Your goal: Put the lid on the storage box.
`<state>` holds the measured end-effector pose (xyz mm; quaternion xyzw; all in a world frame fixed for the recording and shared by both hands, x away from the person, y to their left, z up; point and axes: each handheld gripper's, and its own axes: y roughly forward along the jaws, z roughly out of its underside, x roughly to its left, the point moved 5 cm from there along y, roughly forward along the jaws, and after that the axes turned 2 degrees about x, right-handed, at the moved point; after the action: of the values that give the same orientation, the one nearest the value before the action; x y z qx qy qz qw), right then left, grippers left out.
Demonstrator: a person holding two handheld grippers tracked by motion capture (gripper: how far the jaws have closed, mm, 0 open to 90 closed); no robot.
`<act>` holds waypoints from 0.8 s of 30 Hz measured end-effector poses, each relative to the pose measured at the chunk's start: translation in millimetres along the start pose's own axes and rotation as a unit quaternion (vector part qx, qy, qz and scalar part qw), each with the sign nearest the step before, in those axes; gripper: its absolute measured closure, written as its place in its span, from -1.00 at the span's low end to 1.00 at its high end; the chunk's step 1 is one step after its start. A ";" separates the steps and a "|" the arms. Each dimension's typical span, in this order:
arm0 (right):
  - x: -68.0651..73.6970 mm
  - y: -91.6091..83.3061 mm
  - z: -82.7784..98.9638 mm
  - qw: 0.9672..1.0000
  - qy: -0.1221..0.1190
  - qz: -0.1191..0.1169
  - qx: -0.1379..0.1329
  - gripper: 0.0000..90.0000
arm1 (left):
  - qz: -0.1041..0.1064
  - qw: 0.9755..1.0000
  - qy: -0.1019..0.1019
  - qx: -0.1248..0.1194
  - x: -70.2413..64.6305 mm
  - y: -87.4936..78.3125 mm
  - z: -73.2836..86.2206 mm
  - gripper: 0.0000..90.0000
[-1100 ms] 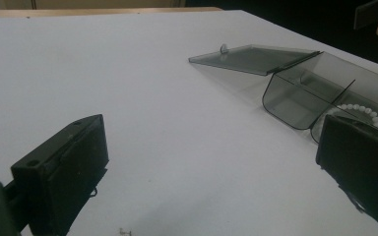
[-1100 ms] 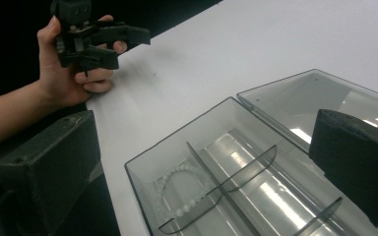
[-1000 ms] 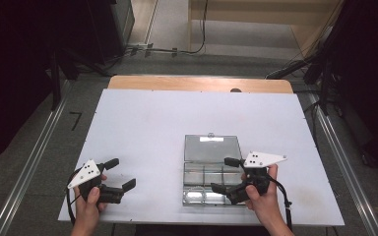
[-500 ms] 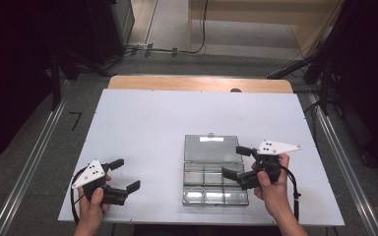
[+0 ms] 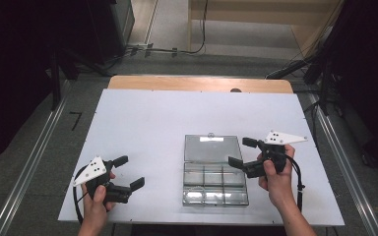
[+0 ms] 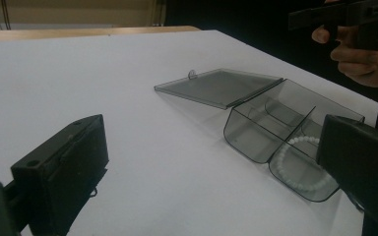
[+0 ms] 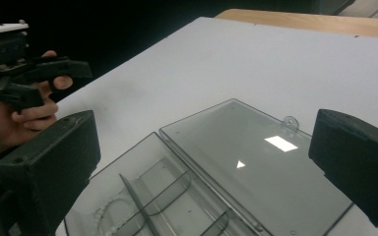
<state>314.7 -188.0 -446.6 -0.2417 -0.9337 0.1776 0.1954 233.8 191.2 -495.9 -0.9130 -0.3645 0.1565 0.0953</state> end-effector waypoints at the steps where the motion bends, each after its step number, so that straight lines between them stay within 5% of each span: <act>1: -2.5 -0.2 0.0 1.000 -0.001 0.004 -0.001 -1.00 | 0.002 1.000 0.003 0.001 -2.1 1.4 -1.5 -1.00; 18: -30.1 -2.1 7.3 1.000 0.021 0.019 0.000 -1.00 | 0.007 0.999 0.024 0.024 -17.7 29.9 -26.3 -1.00; 24: -36.6 -4.0 8.9 0.999 0.031 0.020 -0.003 -1.00 | 0.012 0.999 0.016 0.026 -18.0 41.8 -36.2 -1.00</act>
<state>338.7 -212.5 -462.7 -0.2664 -0.9227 0.1712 0.2199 261.0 146.5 -470.3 -0.9172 -0.3474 0.1519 0.1226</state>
